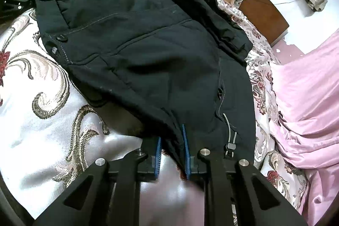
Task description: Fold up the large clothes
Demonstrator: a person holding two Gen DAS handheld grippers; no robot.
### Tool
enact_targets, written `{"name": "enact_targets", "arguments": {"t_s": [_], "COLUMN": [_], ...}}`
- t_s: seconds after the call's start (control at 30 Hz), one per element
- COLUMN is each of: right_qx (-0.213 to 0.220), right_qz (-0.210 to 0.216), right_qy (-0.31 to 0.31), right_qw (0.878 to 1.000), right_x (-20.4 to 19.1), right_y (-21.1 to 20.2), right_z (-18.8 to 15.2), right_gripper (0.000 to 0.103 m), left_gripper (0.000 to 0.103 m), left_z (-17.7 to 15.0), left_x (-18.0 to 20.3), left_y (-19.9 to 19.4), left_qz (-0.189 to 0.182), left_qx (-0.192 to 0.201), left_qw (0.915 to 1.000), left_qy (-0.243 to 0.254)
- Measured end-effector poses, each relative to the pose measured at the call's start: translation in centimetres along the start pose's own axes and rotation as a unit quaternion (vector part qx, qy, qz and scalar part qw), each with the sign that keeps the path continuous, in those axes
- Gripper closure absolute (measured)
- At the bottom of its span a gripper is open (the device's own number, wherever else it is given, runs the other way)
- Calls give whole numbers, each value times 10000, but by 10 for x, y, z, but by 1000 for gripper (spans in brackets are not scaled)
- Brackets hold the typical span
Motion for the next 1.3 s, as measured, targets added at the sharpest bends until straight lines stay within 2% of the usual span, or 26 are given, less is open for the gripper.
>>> {"name": "enact_targets", "arguments": {"t_s": [0.2,0.5,0.67,0.87,1.07,1.17,1.3], "right_qx": [108,612,888,1166,1198,1230,1337], "right_qz": [-183,-360,-412,-382,-231,-192,-159], "right_qy": [9,381,801,1166,1544,1729,1890], "right_qw": [9998,9967,9920,9856,9804,9770,9727], "right_x": [-2,7,11,7,-7,-11,-2], "right_y": [-5,-27,-43,-80,-122,-139,-141], "right_z": [1,1,-6,-27,-51,-58,-53], "right_gripper": [89,95,96,97,97,97,97], "left_gripper": [85,92,93,93,93,93,93], "left_z": [6,11,8,-16,-46,-47,-29], "left_x": [-6,-18,-18,-20,-20,-25,-30], "left_y": [-7,-35,-57,-96,-129,-137,-138], "left_qz": [-107,61,104,-30,-178,-215,-272], "left_qx": [72,702,949,1009,872,875,954], "left_qw": [9997,9956,9935,9933,9933,9920,9907], "left_qy": [-222,-622,-615,-556,-733,-885,-931]}}
Point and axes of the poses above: each gripper's, at about its wrist camera, not at the fingertips, and y roughly the way its jaws point, x to its right, z to its top, the point moved 3 cm from there along y, roughly the way its jaws point
